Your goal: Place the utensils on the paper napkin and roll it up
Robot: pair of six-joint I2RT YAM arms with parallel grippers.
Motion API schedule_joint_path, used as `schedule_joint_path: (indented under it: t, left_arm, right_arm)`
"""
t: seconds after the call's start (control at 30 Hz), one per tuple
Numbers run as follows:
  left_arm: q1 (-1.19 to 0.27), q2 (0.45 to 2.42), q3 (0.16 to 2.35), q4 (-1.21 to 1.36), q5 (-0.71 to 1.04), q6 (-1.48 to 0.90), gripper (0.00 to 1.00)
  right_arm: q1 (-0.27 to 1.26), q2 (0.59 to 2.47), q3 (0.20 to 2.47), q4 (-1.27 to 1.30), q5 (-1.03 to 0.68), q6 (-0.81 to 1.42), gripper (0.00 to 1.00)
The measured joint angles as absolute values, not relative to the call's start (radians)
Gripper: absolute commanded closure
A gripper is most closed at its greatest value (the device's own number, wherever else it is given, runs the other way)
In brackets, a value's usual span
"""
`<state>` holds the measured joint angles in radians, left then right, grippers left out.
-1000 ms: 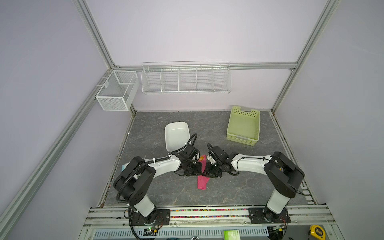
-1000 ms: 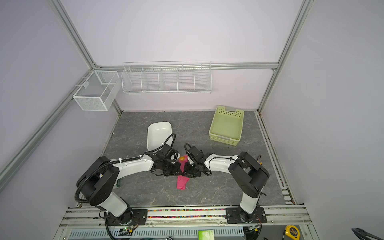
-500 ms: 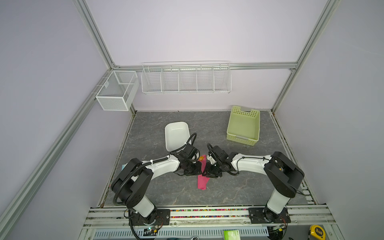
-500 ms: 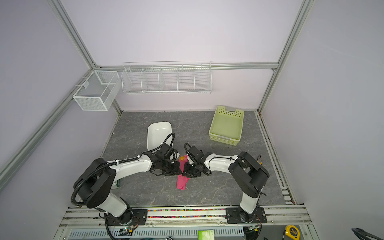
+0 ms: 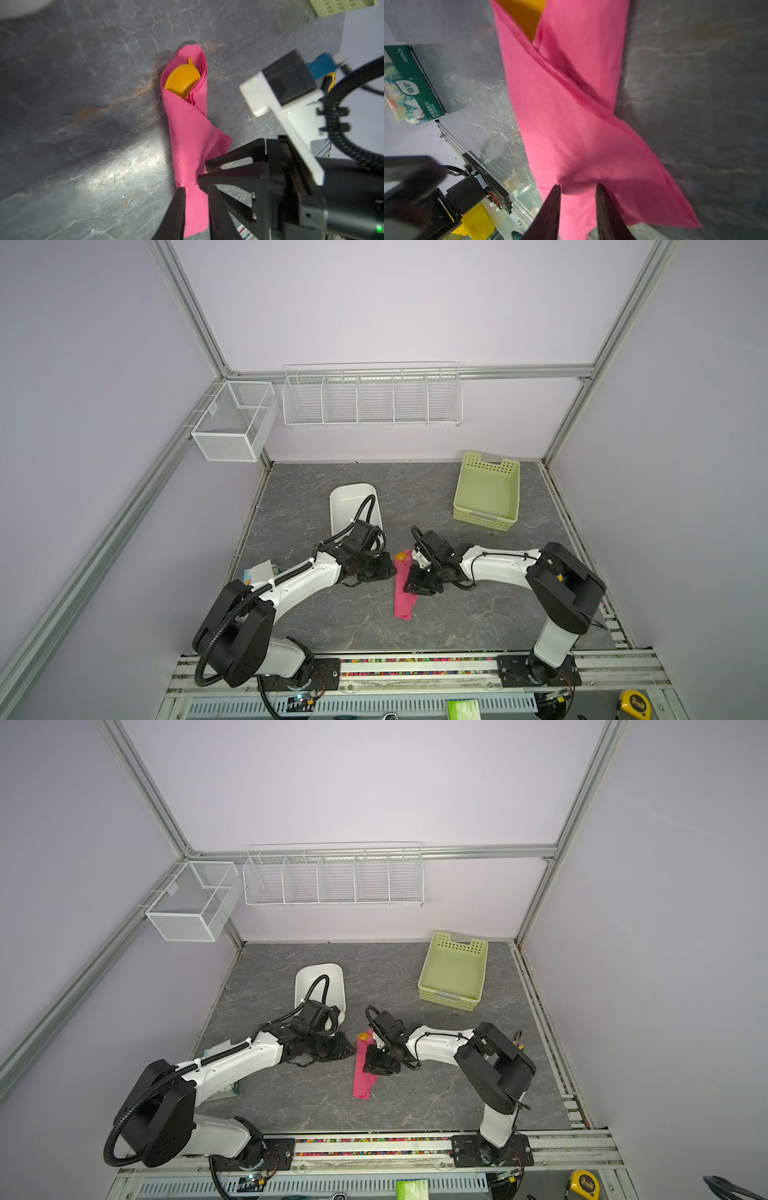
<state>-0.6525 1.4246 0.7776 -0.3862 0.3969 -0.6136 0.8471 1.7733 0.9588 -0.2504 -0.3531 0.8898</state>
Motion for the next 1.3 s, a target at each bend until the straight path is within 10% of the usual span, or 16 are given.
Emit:
schedule_joint_path:
  t: [0.8,1.3]
  left_arm:
    - [-0.648,1.623,0.696,-0.102,0.566,-0.662,0.65]
    - [-0.648,1.633,0.697,-0.110,0.550,-0.657,0.85]
  right_arm:
    - [0.848,1.774,0.960,-0.259,-0.352,0.889,0.68]
    - [0.848,1.771,0.960,-0.260,-0.347,0.889,0.68]
